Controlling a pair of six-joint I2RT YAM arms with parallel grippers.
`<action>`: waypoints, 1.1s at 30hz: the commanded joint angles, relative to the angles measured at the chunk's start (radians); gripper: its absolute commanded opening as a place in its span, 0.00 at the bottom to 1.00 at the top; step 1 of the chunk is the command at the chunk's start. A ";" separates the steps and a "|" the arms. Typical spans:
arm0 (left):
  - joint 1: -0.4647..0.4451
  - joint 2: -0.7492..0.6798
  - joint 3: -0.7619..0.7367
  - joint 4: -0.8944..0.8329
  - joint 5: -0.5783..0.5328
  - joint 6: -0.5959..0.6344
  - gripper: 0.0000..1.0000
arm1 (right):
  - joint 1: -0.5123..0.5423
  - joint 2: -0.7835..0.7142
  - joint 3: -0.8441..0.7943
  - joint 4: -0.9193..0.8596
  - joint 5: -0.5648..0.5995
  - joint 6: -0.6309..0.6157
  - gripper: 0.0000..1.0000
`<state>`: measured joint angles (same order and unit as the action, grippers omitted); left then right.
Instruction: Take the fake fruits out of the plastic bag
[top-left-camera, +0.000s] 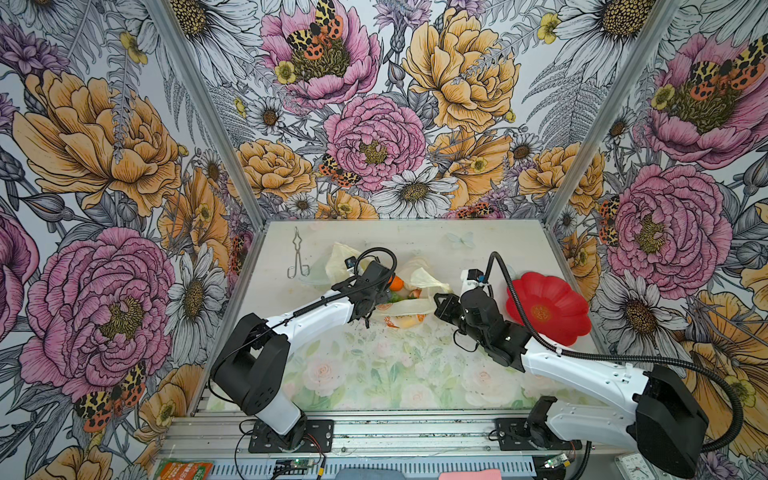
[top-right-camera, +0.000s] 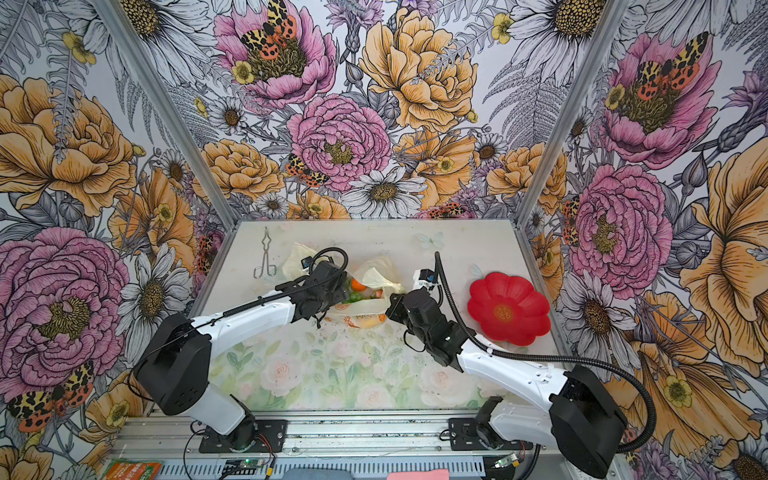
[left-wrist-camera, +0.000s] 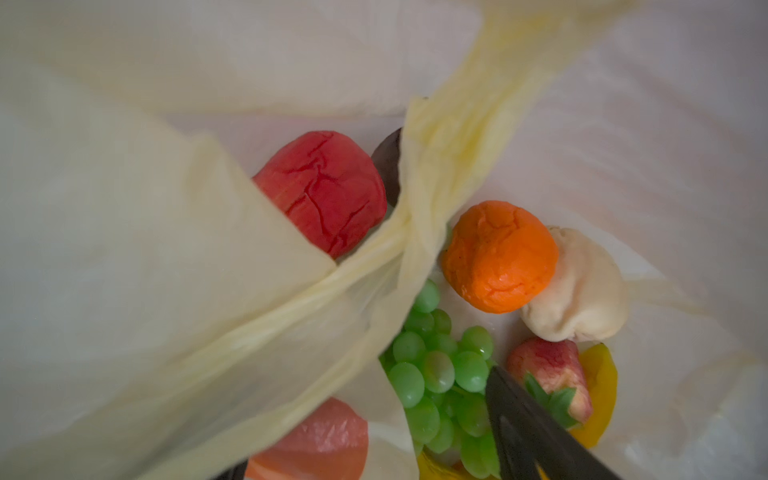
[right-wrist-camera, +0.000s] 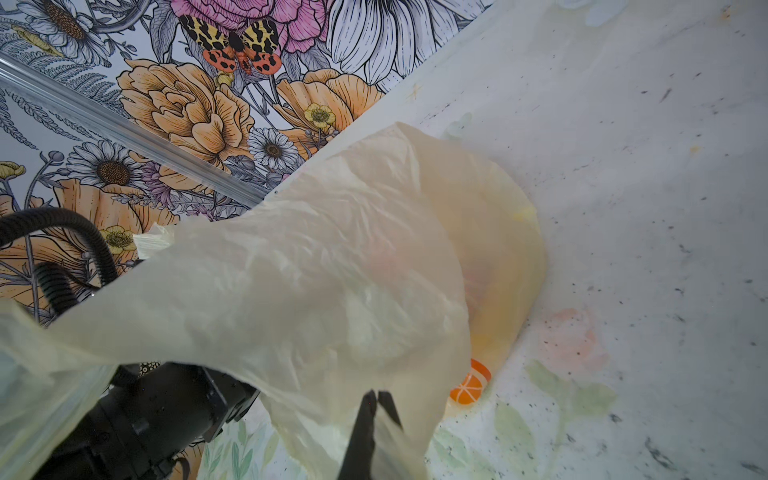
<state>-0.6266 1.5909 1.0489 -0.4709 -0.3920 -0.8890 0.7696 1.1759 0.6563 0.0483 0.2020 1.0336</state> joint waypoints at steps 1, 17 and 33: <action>0.038 0.025 0.032 0.017 0.005 0.036 0.86 | 0.006 -0.038 -0.012 -0.008 0.034 -0.015 0.00; 0.161 0.078 -0.022 0.034 -0.003 0.097 0.79 | -0.012 -0.073 -0.020 -0.027 0.033 -0.027 0.00; 0.165 -0.134 -0.243 0.344 0.125 0.218 0.00 | -0.146 -0.099 -0.047 -0.028 -0.089 0.000 0.00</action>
<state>-0.4561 1.5433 0.8513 -0.2283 -0.2985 -0.7319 0.6613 1.0977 0.6064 0.0269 0.1600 1.0309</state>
